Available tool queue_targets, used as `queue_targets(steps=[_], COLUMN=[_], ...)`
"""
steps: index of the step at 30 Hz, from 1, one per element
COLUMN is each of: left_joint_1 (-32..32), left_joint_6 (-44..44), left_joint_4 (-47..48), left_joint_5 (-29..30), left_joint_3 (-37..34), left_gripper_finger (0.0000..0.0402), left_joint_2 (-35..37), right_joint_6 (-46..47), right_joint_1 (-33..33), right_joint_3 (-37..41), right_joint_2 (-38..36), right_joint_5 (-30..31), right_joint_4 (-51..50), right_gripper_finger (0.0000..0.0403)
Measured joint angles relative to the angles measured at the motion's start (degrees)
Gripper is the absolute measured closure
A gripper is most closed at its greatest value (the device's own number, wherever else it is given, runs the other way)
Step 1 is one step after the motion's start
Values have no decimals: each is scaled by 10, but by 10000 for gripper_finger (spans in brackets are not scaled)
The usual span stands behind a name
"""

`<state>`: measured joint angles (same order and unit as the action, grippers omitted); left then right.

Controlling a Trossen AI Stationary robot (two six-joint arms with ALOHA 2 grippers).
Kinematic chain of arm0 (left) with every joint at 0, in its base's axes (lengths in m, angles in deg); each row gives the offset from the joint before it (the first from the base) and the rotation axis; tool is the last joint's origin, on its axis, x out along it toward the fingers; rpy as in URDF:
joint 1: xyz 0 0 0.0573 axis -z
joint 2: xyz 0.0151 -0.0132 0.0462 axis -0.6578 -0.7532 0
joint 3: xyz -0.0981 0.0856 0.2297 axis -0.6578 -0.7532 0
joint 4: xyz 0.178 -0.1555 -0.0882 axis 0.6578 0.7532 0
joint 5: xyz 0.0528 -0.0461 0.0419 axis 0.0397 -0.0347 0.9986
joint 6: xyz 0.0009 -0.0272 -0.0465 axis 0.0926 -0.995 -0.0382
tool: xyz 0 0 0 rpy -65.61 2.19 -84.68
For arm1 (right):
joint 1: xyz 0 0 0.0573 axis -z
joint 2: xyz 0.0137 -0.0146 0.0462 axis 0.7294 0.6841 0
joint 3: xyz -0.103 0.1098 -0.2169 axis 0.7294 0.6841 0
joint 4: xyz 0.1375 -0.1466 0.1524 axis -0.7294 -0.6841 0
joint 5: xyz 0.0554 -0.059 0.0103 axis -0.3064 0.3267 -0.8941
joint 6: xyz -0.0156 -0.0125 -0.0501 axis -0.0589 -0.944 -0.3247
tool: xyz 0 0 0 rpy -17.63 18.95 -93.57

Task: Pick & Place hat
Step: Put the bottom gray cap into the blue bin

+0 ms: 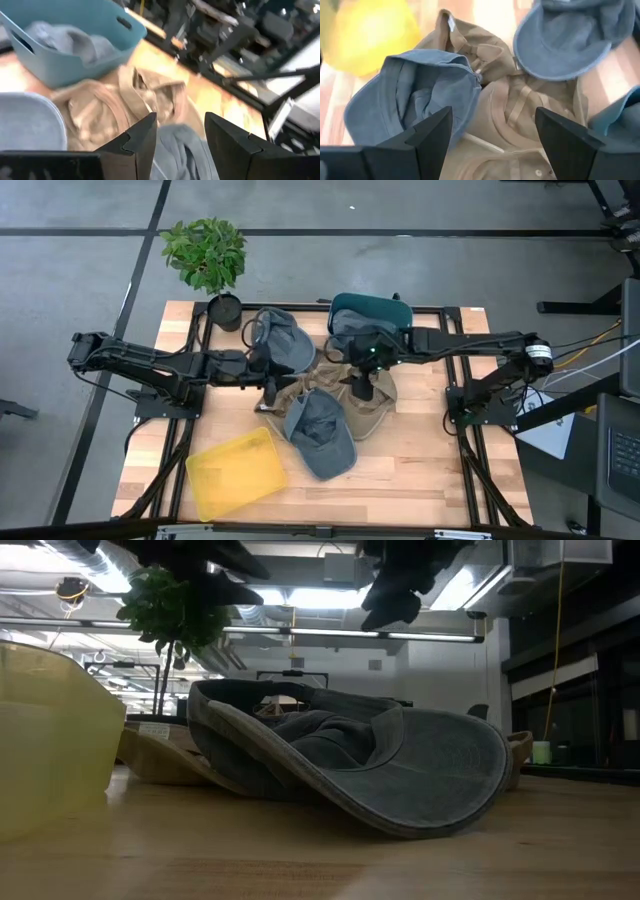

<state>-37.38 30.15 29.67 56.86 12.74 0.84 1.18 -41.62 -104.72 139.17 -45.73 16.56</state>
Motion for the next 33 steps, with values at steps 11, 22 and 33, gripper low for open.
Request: queue_targets(steps=[11,22,33], left_joint_1=[8,62,104], left_joint_6=[-20,-19,-19], left_joint_4=[50,75,125], left_joint_5=[-75,-75,-75], left_joint_3=[0,0,0], left_gripper_finger=[241,241,241], left_joint_2=[0,0,0], right_joint_6=[111,217,274], right_joint_1=[-48,-82,-87], right_joint_3=[0,1,1], right_joint_2=[89,163,165], right_joint_5=[2,19,100], right_joint_4=[75,80,68], right_gripper_finger=[121,121,121])
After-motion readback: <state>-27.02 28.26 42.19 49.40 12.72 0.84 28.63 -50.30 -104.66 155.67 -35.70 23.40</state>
